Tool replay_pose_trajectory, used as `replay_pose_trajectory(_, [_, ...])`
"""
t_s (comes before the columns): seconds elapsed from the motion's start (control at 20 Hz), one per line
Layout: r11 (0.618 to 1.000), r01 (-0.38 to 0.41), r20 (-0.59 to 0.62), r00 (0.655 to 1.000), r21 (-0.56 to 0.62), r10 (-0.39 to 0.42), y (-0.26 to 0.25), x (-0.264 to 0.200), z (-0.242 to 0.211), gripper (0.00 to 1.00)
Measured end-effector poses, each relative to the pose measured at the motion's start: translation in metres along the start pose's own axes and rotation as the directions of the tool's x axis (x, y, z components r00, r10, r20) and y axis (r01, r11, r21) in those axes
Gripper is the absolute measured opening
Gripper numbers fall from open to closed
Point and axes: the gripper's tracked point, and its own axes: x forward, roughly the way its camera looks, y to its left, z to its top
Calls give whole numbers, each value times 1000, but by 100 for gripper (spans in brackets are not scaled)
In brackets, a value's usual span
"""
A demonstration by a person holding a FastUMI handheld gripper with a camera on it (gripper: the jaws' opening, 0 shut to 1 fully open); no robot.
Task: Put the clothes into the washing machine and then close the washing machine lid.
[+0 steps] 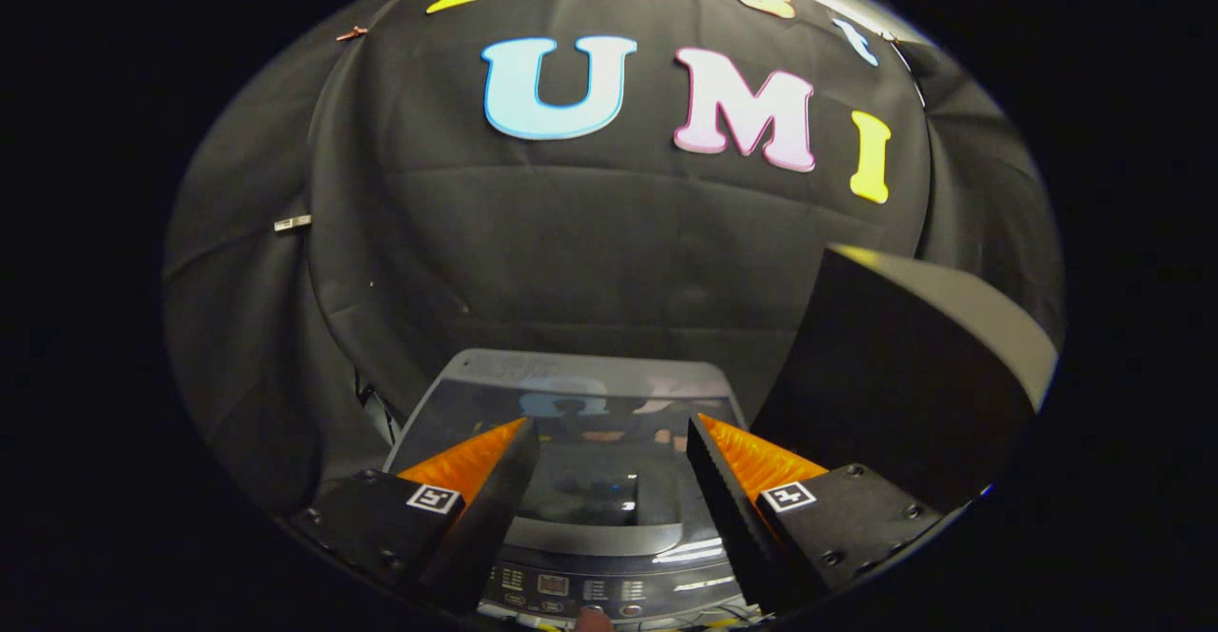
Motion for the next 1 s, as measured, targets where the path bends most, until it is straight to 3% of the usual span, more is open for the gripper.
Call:
replay_pose_trajectory(0.6, [998, 70, 233, 970, -11, -65, -170, -105, 119, 98])
replay_pose_trajectory(0.75, [998, 58, 275, 960, 9, -58, -218, -119, 137, 98])
replay_pose_trajectory(1.0, [993, 110, 323, 939, 48, -120, -325, -133, 153, 98])
